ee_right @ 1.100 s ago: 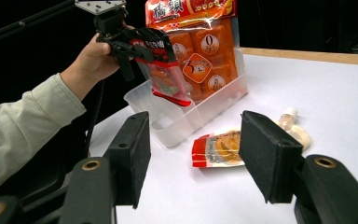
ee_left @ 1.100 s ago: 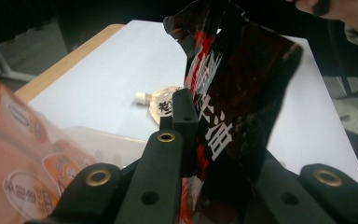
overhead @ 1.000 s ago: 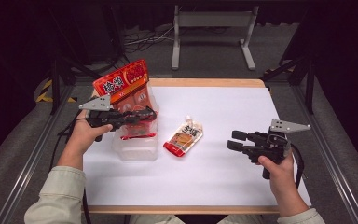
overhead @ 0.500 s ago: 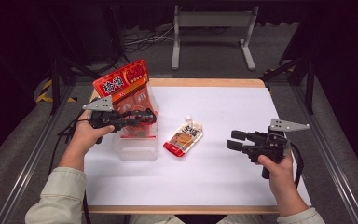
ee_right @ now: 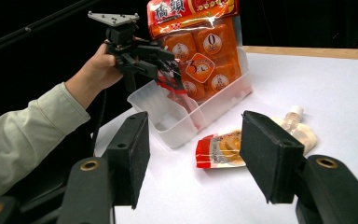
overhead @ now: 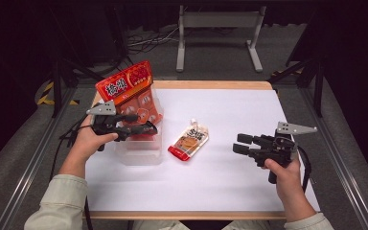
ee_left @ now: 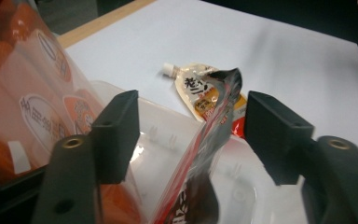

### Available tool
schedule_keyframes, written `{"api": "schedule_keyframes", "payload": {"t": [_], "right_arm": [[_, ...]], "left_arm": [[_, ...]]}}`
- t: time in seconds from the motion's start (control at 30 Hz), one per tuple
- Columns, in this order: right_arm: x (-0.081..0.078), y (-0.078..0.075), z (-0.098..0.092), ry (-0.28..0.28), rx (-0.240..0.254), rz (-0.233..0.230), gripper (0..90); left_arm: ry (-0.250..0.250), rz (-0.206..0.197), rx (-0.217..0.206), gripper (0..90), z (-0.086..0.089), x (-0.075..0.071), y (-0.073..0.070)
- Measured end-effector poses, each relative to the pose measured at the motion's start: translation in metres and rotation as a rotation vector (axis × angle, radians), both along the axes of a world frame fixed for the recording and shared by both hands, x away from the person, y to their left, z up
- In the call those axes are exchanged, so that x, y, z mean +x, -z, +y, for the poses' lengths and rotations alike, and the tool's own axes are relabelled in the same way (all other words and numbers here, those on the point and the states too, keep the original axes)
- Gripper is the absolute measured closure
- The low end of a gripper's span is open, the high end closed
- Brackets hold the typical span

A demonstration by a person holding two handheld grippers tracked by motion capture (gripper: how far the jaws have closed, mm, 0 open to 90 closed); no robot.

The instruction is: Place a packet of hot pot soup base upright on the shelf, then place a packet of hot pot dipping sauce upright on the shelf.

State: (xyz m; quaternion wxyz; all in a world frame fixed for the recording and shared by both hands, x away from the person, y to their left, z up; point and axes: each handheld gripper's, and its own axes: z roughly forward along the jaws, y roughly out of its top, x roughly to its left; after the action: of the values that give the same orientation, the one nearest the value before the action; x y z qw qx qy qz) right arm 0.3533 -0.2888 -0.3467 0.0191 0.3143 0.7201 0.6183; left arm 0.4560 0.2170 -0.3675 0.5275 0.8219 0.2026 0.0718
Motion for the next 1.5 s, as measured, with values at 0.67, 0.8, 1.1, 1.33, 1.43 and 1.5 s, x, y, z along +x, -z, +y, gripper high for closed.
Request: {"api": "schedule_keyframes", "payload": {"t": [0.67,0.8,1.1,1.33,1.43,1.5], "right_arm": [[0.008,0.002,0.010,0.050,-0.107,-0.052,38.3],[0.012,0.003,0.011,0.061,-0.121,-0.060,38.2],[0.023,0.005,0.017,0.069,-0.142,-0.061,36.6],[0.035,0.011,0.024,0.068,-0.172,-0.055,35.5],[0.039,0.013,0.026,0.072,-0.181,-0.054,34.9],[0.043,0.013,0.027,0.076,-0.189,-0.053,34.6]], "left_arm": [[-0.134,-0.048,-0.118,16.2,-0.019,-0.077,-0.023],[-0.145,-0.037,-0.130,16.2,-0.021,-0.098,-0.017],[-0.101,-0.013,-0.095,16.2,-0.034,-0.128,-0.005],[-0.096,0.013,-0.079,16.2,-0.035,-0.136,0.003],[-0.084,0.034,-0.057,16.3,-0.037,-0.137,0.005],[-0.069,0.043,-0.042,16.4,-0.039,-0.139,0.006]]}}
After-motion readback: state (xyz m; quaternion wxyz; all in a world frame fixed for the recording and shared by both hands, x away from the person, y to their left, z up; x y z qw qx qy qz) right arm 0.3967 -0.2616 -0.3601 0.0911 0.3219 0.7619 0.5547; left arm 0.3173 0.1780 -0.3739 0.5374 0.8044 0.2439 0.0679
